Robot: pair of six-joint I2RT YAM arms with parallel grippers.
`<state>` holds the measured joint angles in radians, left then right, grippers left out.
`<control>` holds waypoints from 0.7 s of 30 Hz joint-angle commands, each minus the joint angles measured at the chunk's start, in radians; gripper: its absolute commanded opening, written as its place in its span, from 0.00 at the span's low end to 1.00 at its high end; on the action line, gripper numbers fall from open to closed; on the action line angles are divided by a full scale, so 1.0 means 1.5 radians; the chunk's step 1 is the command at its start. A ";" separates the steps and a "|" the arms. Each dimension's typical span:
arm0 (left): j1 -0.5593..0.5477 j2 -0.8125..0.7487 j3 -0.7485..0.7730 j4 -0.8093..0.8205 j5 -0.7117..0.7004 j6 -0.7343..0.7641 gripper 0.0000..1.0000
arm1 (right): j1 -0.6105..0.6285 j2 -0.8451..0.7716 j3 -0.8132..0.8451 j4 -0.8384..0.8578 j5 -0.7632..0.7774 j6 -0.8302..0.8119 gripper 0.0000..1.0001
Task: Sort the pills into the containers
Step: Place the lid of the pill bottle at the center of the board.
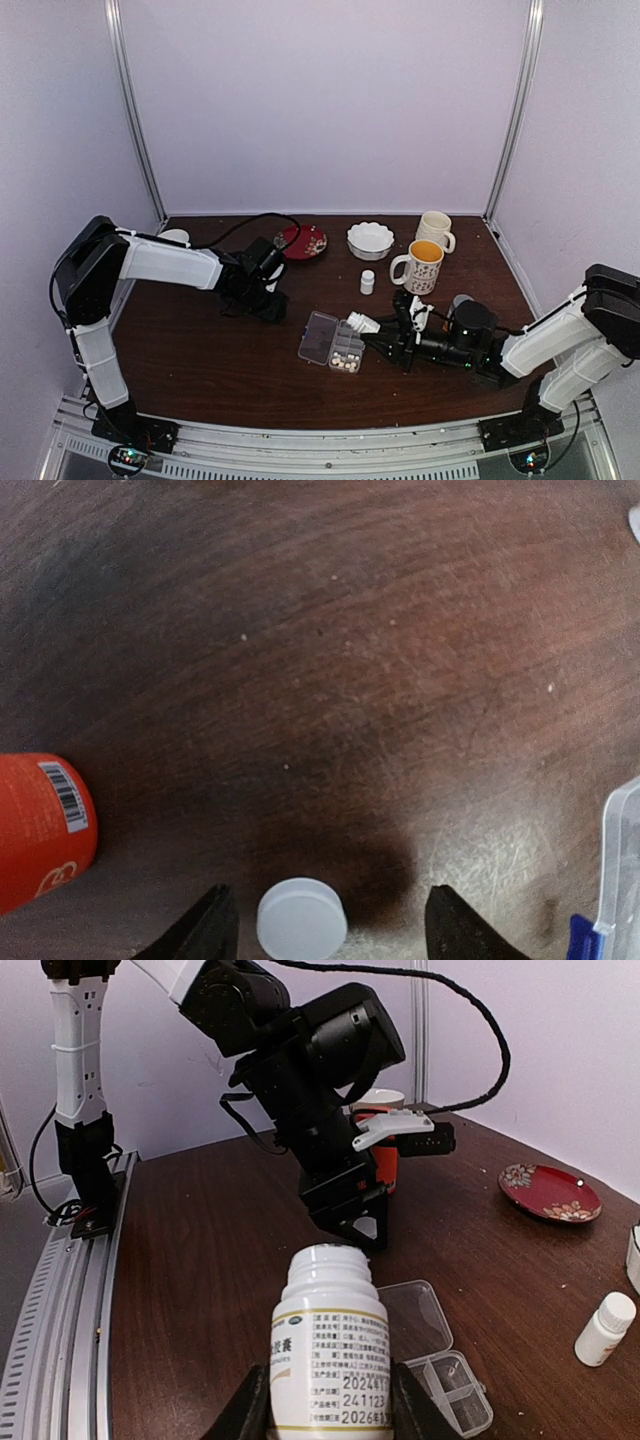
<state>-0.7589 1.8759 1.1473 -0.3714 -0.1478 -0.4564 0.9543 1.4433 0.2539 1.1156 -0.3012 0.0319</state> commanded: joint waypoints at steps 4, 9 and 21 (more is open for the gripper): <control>-0.001 -0.029 -0.022 0.029 -0.011 -0.004 0.78 | -0.034 0.031 0.017 -0.004 -0.059 0.070 0.00; -0.015 -0.084 -0.041 0.030 -0.024 -0.001 0.81 | -0.035 0.031 0.015 -0.042 -0.056 0.065 0.00; -0.041 -0.235 -0.089 0.104 -0.011 -0.011 0.88 | -0.036 0.072 0.056 -0.132 -0.037 0.105 0.00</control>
<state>-0.8219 1.5803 1.0447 -0.3321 -0.2287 -0.4759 0.9043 1.5227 0.2733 1.0027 -0.3683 0.1448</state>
